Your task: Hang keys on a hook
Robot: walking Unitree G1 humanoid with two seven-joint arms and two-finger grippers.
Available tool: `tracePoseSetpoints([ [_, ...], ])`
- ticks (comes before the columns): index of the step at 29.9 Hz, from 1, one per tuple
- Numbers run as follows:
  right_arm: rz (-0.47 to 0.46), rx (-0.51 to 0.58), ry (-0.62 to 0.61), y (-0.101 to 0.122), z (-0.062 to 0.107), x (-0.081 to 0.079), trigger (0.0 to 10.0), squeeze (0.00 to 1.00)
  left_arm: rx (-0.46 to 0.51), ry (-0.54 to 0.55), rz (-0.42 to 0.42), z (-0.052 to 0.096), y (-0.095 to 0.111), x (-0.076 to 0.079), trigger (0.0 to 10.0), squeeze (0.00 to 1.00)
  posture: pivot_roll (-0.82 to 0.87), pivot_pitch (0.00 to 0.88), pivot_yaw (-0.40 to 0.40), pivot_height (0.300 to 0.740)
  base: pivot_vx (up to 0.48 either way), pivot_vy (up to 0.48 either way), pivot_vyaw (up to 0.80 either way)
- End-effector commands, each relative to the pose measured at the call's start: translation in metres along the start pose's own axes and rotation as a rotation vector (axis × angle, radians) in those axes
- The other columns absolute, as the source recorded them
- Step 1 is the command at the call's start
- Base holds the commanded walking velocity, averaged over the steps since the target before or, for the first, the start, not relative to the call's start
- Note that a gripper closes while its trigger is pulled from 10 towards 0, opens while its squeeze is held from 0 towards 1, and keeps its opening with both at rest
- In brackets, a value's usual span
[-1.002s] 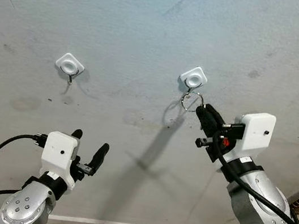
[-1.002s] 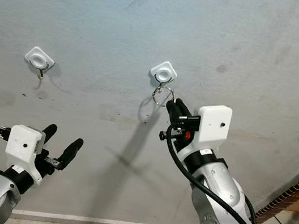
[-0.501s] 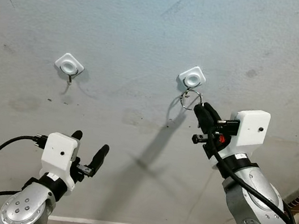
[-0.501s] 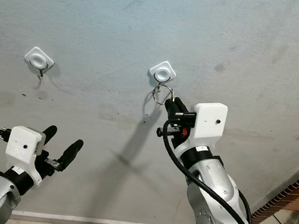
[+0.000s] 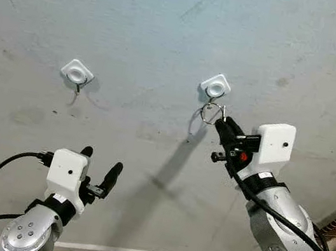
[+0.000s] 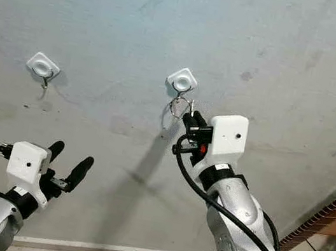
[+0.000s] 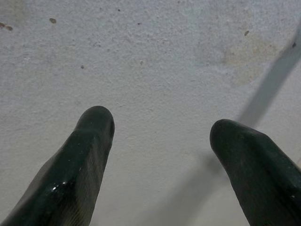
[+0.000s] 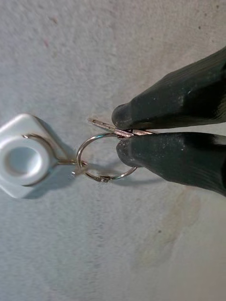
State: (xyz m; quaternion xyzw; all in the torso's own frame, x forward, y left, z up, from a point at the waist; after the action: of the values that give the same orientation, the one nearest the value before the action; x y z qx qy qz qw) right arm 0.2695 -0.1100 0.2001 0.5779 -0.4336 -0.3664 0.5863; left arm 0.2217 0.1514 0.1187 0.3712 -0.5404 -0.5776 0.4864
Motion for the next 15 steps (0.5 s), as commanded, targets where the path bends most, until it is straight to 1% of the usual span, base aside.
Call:
tracePoseSetpoints([
  [1,0.012,-0.062,0.006,-0.0109,-0.0014,-0.0027,10.0,0.0,-0.016,0.005,-0.02,0.0,-0.0021,-0.0009,10.0,0.0,0.05,0.013,0.02,0.74,0.0,0.0,0.0],
  [13,0.042,-0.089,0.013,-0.0157,-0.0012,-0.0065,10.0,0.0,-0.017,0.004,-0.021,-0.0004,-0.0023,-0.0005,10.0,0.0,0.05,0.012,0.021,0.74,0.0,0.0,0.0],
  [14,0.041,-0.09,0.013,-0.0159,-0.0012,-0.0065,10.0,1.0,-0.017,0.004,-0.021,-0.0004,-0.0023,-0.0005,10.0,0.0,0.05,0.012,0.021,0.74,0.0,0.0,0.0],
  [15,0.032,-0.09,0.013,-0.0162,-0.001,-0.0068,10.0,1.0,-0.017,0.004,-0.021,-0.0003,-0.0023,-0.0004,10.0,0.0,0.05,0.012,0.021,0.74,0.0,0.0,0.0],
])
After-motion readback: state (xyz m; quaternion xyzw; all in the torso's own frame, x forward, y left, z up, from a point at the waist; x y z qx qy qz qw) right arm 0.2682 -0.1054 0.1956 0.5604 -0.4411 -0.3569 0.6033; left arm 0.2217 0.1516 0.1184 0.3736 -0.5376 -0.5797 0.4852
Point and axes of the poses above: a point about 5 cm out from each wrist's last joint towards the gripper, its own z axis pointing back from the gripper into the wrist, its own y axis along the axis of the wrist's last joint, x = y × z, the point moved 2 cm from there along -z, pointing out of the wrist towards the gripper, and after that the axes turned 5 degrees about z, right-handed, at the moved point
